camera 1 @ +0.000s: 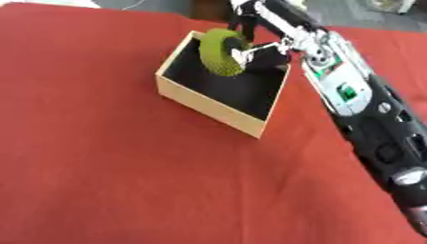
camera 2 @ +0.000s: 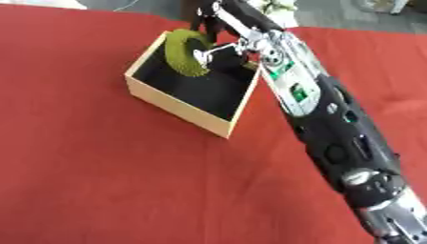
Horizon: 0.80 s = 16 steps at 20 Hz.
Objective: Pick up objects on the table and place them in the box.
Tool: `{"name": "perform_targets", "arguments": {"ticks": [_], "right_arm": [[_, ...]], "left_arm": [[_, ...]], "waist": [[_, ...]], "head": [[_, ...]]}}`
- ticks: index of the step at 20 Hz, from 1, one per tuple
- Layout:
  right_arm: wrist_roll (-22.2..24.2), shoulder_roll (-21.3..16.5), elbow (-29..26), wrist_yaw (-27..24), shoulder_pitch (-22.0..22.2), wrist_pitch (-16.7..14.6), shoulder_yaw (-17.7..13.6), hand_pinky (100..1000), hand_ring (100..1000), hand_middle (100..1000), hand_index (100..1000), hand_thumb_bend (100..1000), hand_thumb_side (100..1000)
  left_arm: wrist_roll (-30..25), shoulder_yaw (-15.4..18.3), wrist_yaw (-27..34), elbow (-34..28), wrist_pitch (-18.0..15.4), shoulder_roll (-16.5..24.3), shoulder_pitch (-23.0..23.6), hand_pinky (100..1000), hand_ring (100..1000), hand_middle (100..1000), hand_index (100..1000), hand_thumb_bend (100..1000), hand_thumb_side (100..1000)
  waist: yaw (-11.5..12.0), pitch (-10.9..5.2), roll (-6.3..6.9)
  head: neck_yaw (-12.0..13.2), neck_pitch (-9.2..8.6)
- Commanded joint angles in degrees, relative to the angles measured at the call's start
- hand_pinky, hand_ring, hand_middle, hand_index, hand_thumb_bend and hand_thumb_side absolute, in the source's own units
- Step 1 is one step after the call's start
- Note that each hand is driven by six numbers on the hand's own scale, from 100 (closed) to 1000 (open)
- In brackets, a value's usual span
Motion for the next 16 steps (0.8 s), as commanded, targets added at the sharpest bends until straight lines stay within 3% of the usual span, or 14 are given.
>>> {"name": "perform_targets", "arguments": {"ticks": [1,6,7,10,13,16], "right_arm": [[-2.84,0.35,0.03,3.02,-0.66,2.82,-0.47,609,536,287,377,100,100],[-4.53,1.36,0.34,7.92,-0.12,4.94,0.3,630,552,299,389,100,100],[-4.09,2.2,0.41,13.19,0.19,4.4,-0.13,646,569,318,404,100,100],[-1.71,4.83,0.47,26.5,1.18,0.06,-2.28,722,677,477,566,100,100],[0.29,5.62,0.26,30.36,1.64,-3.6,-3.55,765,756,594,686,100,100],[2.28,5.41,-0.19,31.55,1.84,-5.96,-4.03,797,803,658,743,134,100]], "left_arm": [[-0.24,-0.11,0.43,-0.86,0.03,0.39,-0.57,552,873,886,652,168,723],[-0.28,-0.11,0.52,-0.86,0.03,0.27,-0.72,552,873,886,652,168,724],[-0.26,-0.09,0.52,-0.86,0.04,0.22,-0.72,552,874,886,652,168,724],[-0.24,-0.04,0.46,-0.86,0.1,0.09,-0.68,551,874,886,651,169,725],[-0.22,-0.02,0.39,-0.86,0.1,0.05,-0.64,551,874,886,651,168,725],[-0.15,0.04,0.29,-0.86,0.09,0.02,-0.58,551,874,886,651,168,725]], "waist": [[0.19,-0.95,0.43],[0.33,-0.75,0.49],[0.32,-0.72,0.53],[0.16,-0.66,0.61],[-0.01,-0.63,0.66],[-0.13,-0.61,0.66]], "head": [[0.18,-1.12],[0.01,-1.4],[-0.06,-1.39],[0.03,-1.36],[-0.04,-1.23],[-0.68,-0.49]]}}
